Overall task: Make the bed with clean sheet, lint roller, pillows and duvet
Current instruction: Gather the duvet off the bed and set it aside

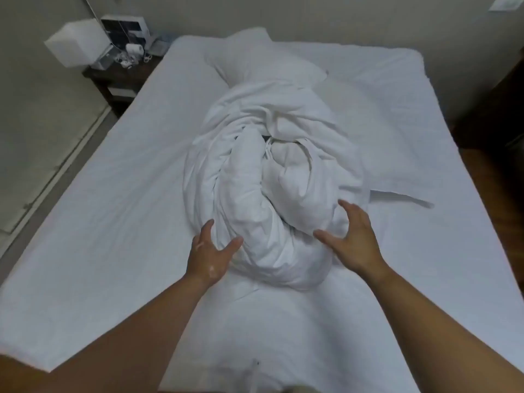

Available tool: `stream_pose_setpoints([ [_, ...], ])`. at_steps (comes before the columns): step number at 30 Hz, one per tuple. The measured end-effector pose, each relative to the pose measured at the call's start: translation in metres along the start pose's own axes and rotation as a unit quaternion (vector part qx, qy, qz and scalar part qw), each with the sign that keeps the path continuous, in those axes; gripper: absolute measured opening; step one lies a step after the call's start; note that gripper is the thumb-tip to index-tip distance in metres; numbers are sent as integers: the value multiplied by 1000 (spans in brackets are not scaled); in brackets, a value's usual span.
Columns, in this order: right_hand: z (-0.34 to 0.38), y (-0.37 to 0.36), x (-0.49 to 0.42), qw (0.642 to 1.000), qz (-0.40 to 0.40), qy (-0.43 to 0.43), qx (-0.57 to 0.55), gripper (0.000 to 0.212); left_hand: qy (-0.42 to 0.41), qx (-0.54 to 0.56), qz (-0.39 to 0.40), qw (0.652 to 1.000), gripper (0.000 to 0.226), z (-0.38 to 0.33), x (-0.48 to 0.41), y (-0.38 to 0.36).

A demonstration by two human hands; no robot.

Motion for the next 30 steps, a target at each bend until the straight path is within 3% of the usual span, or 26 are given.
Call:
stream_pose_setpoints([
  [5,19,-5,-62,999,27,-30,28,117,-30,-22,-31,999,110,-34,-45,-13],
  [9,5,-15,-97,995,38,-56,71,136,-2,-83,-33,996,123,-39,-80,-27],
  [13,-17,-30,-127,990,40,-102,84,137,79,-121,-15,989,143,-33,-115,-33],
  [16,-38,-48,-144,994,50,-74,60,136,89,-88,-9,992,147,-19,-135,-40],
  [20,-47,-79,-151,997,61,-27,36,114,24,-43,-28,998,137,-11,-151,-63],
  [24,-40,-92,-138,999,16,-20,-19,60,-23,-17,-80,996,124,-6,-152,-77],
  [28,-42,-100,-121,997,-26,-48,-51,58,-37,7,-119,992,108,-2,-145,-81],
  [30,-41,-104,-112,995,-42,-55,-73,40,-37,32,-126,991,98,-3,-139,-77],
])
Point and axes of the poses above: each hand's wrist, its own x-axis away from the middle knuckle, its own y-axis out of the back of the hand, z = x × y, the point moved 5 cm from there along -x, towards the middle knuckle, and after that the axes turned 2 degrees about -z, right-handed, at the moved point
